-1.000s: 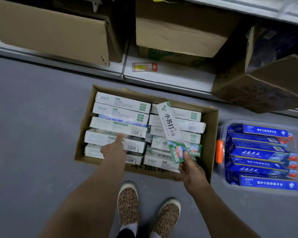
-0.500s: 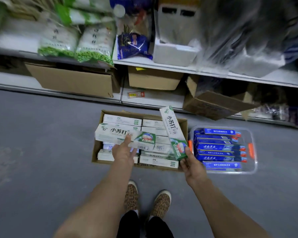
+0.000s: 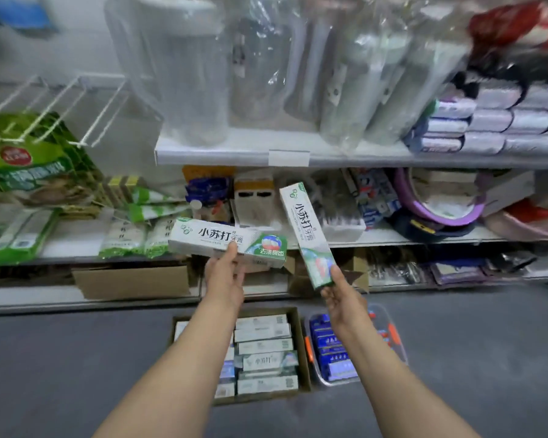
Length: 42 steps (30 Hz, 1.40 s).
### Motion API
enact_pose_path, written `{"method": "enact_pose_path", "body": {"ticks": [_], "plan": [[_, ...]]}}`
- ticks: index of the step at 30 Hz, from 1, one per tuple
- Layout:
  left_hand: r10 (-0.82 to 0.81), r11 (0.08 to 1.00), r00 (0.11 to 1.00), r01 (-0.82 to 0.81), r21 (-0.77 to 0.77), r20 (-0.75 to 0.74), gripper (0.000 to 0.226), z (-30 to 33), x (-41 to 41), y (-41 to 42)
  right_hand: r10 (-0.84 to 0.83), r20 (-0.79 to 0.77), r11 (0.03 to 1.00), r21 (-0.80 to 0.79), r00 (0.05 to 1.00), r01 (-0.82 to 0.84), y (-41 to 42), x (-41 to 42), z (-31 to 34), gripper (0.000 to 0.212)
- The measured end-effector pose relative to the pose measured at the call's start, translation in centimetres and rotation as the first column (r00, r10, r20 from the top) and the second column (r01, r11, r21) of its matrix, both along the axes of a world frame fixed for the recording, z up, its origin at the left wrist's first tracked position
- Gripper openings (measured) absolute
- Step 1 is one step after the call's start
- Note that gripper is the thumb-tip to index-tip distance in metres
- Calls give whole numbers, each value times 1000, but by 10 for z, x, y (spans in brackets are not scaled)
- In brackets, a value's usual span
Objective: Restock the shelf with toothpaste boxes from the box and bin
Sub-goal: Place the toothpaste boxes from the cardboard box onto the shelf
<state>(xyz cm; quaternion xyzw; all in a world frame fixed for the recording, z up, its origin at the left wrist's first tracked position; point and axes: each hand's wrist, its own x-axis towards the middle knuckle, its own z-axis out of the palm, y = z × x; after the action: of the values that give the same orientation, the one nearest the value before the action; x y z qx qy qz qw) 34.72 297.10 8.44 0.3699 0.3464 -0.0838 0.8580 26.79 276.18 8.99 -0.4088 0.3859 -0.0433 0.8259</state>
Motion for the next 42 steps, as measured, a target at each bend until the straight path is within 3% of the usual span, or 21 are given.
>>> {"method": "enact_pose_path", "body": {"ticks": [5, 8, 13, 18, 20, 23, 25, 30, 34, 38, 42], "plan": [[6, 994, 978, 18, -112, 210, 23, 110, 24, -17, -33, 198, 998, -47, 980, 43, -11, 15, 90, 35], [23, 977, 939, 52, -208, 342, 38, 163, 32, -24, -74, 336, 994, -49, 939, 96, -17, 24, 144, 50], [-21, 957, 853, 168, -235, 522, 31, 237, 46, -34, -87, 468, 984, -97, 880, 149, -30, 36, 226, 40], [1, 942, 755, 219, -254, 656, 72, 293, 59, -49, -117, 578, 961, -141, 808, 240, -50, 54, 294, 30], [1, 933, 723, 248, -261, 691, 73, 312, 66, -57, -104, 612, 955, -159, 784, 251, -61, 63, 319, 31], [35, 912, 706, 267, -312, 707, 71, 338, 75, -70, -96, 652, 941, -188, 752, 282, -76, 81, 352, 14], [57, 910, 703, 255, -327, 709, 67, 352, 83, -79, -92, 666, 927, -214, 740, 308, -85, 96, 371, 12], [85, 943, 692, 176, -281, 717, 28, 383, 103, -100, -22, 653, 886, -338, 757, 317, -110, 144, 404, 23], [111, 947, 653, 158, -278, 749, 23, 405, 120, -113, 35, 605, 822, -470, 795, 322, -127, 175, 429, 28], [144, 950, 635, 126, -286, 759, 18, 419, 126, -126, 63, 580, 705, -602, 812, 376, -142, 203, 448, 67], [192, 947, 626, 83, -310, 756, 20, 428, 129, -133, 84, 539, 627, -682, 838, 376, -142, 212, 470, 40]]}}
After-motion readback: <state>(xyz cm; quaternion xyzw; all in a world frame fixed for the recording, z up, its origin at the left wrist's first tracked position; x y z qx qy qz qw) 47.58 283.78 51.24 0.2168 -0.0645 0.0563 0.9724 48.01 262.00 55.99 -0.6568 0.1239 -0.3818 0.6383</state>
